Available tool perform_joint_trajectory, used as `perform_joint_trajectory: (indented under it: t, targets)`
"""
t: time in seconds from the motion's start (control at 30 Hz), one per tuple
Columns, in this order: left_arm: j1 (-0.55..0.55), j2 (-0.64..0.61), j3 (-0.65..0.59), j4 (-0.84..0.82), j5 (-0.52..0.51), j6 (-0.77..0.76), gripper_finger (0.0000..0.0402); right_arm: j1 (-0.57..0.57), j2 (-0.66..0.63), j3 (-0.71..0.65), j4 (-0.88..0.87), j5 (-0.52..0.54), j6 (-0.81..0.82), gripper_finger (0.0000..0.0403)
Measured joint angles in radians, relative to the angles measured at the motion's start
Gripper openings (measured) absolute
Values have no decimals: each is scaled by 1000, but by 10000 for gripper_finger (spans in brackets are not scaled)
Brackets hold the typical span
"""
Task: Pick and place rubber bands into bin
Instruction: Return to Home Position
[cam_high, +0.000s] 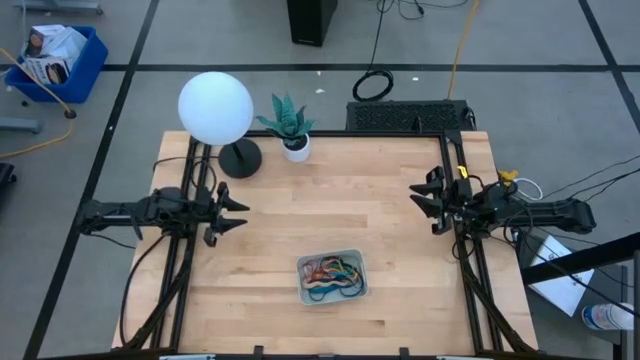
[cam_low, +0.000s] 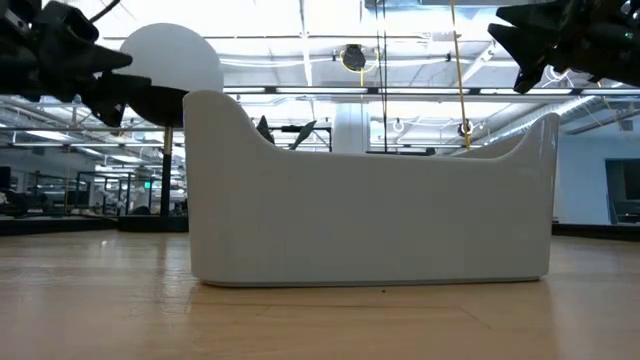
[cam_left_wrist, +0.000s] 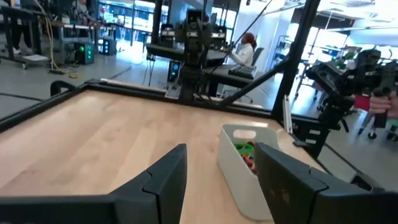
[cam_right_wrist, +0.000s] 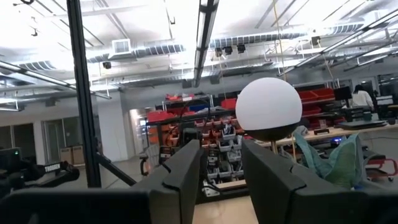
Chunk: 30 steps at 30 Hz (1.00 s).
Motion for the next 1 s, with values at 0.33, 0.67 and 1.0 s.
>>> perform_joint_trajectory:
  t: [0.33, 0.67, 1.0]
  targets:
    - [0, 0, -34, 22, -5, -5, 191, -2, -78, -1, -76, 5, -24, 114]
    - [0, 1, -34, 20, -5, -22, 191, -2, -241, -2, -314, 34, -16, 114]
    - [0, 2, -34, 20, -5, 60, 191, -2, -240, -1, -483, 210, -33, 114]
